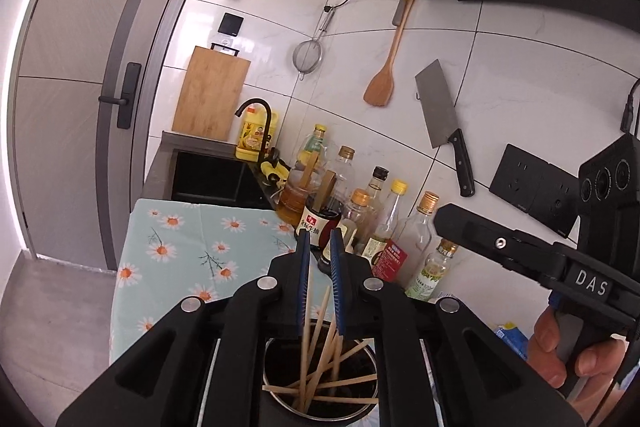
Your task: Organize utensils
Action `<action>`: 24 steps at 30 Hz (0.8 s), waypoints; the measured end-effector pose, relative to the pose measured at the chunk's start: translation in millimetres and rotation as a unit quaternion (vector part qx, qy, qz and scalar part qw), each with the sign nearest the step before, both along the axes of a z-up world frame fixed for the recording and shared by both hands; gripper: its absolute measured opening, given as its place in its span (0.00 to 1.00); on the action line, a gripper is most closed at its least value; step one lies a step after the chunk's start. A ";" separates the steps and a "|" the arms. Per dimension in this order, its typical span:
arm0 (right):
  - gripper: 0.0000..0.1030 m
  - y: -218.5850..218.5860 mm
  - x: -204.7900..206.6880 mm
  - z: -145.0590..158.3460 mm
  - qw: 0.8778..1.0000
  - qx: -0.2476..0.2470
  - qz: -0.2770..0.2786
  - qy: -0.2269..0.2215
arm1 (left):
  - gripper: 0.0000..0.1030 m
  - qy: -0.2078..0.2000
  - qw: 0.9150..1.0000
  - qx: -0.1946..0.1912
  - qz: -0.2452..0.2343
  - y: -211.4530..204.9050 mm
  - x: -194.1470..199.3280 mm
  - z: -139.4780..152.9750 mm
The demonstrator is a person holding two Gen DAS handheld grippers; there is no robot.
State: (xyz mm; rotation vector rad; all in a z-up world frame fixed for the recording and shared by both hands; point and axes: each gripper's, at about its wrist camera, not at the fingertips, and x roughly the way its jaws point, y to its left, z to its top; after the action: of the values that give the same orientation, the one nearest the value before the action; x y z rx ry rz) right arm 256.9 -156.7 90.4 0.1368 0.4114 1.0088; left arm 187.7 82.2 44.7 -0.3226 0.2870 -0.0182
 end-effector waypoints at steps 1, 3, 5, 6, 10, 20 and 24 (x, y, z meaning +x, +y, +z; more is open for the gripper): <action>0.32 -1.6 1.5 -0.4 1.000 0.001 0.001 0.007 | 0.10 0.000 1.000 -0.001 0.000 0.6 -1.7 0.1; 0.32 -5.0 2.4 -0.7 1.000 0.006 -0.002 0.016 | 0.10 -0.002 1.000 -0.001 0.004 2.1 -6.9 2.2; 0.32 -7.0 2.1 -1.1 1.000 0.005 -0.004 0.019 | 0.11 -0.002 1.000 0.000 -0.001 1.8 -10.2 3.3; 0.32 -8.2 1.9 -1.3 1.000 0.005 -0.004 0.023 | 0.14 -0.002 1.000 0.003 0.002 1.4 -12.5 4.5; 0.38 -12.7 -5.7 1.9 1.000 0.007 -0.003 0.024 | 0.25 0.000 1.000 0.002 0.005 0.0 -21.2 8.8; 0.48 -34.7 -46.6 0.2 0.999 -0.022 0.036 0.025 | 0.54 0.024 1.000 0.015 0.011 -13.2 -62.9 10.4; 0.56 -47.8 -62.3 -7.0 0.998 -0.026 0.049 0.035 | 0.64 0.042 0.999 0.012 0.013 -18.5 -82.0 4.5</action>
State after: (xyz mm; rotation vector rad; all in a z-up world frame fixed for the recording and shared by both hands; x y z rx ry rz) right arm 194.6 -204.5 83.4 0.1064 0.5122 1.0921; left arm 105.8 63.7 49.2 -0.3030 0.3667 0.0245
